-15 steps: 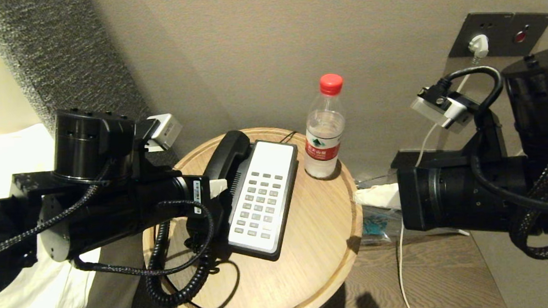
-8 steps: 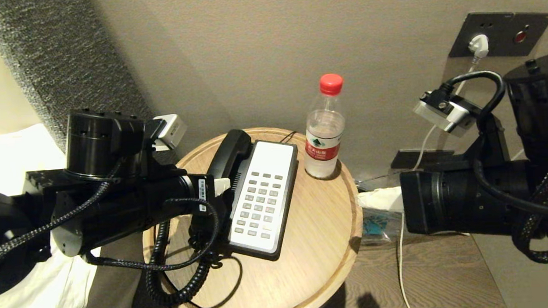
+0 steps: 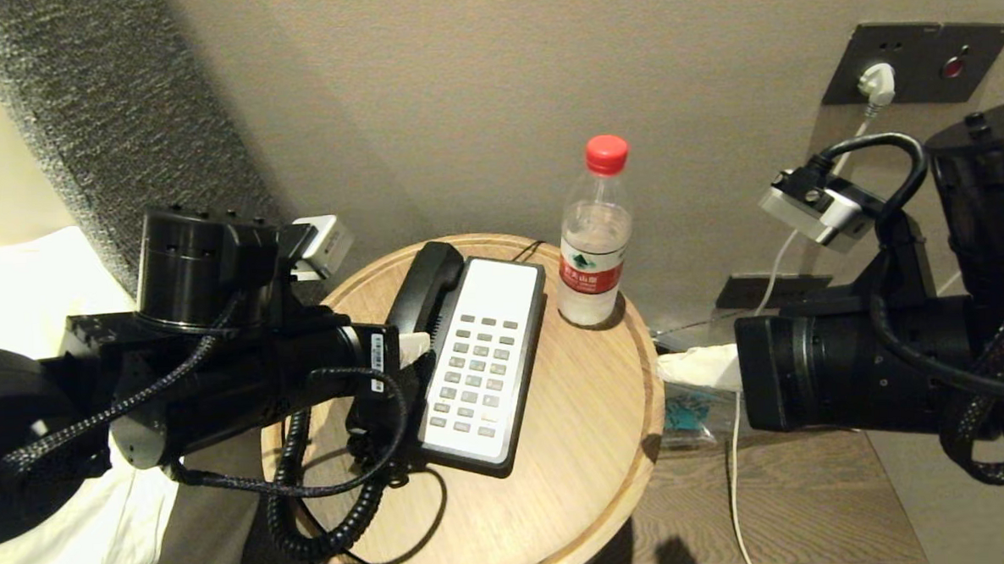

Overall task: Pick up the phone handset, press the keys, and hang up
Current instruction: Put the handset back, then end the call using the dial pad

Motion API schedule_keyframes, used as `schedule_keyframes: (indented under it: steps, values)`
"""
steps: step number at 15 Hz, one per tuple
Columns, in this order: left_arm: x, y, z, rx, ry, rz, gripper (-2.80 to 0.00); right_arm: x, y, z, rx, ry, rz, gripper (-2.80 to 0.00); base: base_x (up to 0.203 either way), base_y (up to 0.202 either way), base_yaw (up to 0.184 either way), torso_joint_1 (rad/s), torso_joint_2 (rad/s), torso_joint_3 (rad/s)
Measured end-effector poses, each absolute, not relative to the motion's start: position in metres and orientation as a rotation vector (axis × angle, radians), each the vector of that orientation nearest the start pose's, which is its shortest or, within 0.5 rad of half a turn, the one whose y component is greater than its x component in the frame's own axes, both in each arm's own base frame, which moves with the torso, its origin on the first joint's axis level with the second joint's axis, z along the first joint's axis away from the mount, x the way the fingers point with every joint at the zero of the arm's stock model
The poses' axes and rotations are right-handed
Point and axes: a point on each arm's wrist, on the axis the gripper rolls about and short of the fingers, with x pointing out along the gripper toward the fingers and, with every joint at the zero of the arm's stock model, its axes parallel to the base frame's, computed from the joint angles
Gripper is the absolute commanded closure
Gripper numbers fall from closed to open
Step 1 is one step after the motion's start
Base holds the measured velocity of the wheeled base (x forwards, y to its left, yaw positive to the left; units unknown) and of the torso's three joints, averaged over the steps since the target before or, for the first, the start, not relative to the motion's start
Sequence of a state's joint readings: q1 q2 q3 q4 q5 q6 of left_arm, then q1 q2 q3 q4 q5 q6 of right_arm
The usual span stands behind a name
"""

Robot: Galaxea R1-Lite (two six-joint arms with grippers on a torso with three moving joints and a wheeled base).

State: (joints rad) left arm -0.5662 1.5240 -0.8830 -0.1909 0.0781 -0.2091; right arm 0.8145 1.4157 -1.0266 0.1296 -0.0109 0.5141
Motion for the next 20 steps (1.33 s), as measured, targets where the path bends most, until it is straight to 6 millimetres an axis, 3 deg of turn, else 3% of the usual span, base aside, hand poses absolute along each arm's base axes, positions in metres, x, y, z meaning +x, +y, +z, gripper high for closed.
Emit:
schedule_keyframes:
  steps: [5,10,11,16,20]
  values:
    - [0.222,-0.139,0.209,-0.060,0.485,-0.424,-2.80,0.160,0.169,0.248,0.262,0.676,0.637,0.00,0.000,0.000,0.000,0.000,0.00,0.000]
    - [0.211,-0.132,0.227,-0.081,0.418,-0.431,-2.80,0.159,0.168,0.243,0.254,0.691,0.630,0.00,0.000,0.000,0.000,0.000,0.00,0.000]
    - [0.206,-0.129,0.229,-0.086,0.409,-0.432,0.00,0.159,0.168,0.242,0.251,0.690,0.629,0.00,0.000,0.000,0.000,0.000,0.00,0.000]
    - [0.181,-0.112,0.238,-0.150,0.367,-0.430,0.00,0.163,0.172,0.237,0.238,0.708,0.624,0.00,0.000,0.000,0.000,0.000,0.00,0.000]
    - [0.156,-0.093,0.251,-0.195,0.292,-0.428,0.00,0.172,0.189,0.233,0.223,0.730,0.640,0.00,0.000,0.000,0.000,0.000,0.00,0.000]
